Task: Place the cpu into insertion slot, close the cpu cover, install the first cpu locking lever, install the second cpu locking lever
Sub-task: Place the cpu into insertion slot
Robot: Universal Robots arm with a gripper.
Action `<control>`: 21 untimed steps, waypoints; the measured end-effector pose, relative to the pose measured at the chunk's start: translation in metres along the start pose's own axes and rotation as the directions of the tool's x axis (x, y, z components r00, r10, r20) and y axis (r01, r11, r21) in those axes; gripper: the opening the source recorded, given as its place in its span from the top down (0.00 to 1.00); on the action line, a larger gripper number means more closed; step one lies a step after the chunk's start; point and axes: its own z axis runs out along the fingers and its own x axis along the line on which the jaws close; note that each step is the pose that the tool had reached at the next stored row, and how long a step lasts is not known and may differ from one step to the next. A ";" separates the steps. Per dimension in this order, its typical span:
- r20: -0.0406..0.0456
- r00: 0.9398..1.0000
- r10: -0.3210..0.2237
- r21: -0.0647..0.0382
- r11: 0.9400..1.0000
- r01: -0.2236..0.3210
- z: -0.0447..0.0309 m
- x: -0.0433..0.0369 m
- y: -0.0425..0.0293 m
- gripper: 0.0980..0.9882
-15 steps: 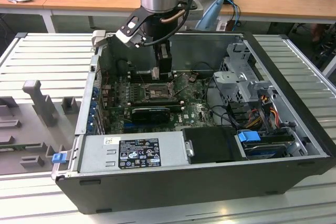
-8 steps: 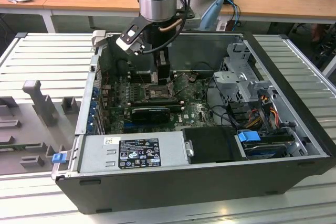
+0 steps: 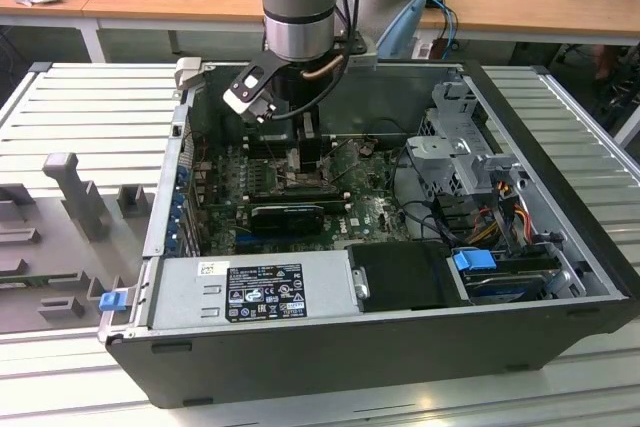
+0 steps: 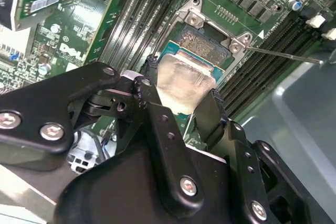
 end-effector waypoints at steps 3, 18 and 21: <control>0.001 1.000 0.010 0.000 1.000 -0.010 0.0100 0.0021 -0.0009 0.52; 0.003 0.999 0.035 -0.001 0.999 -0.035 0.0384 0.0140 -0.0045 0.52; 0.003 0.999 0.036 -0.001 0.999 -0.036 0.0417 0.0142 -0.0048 0.52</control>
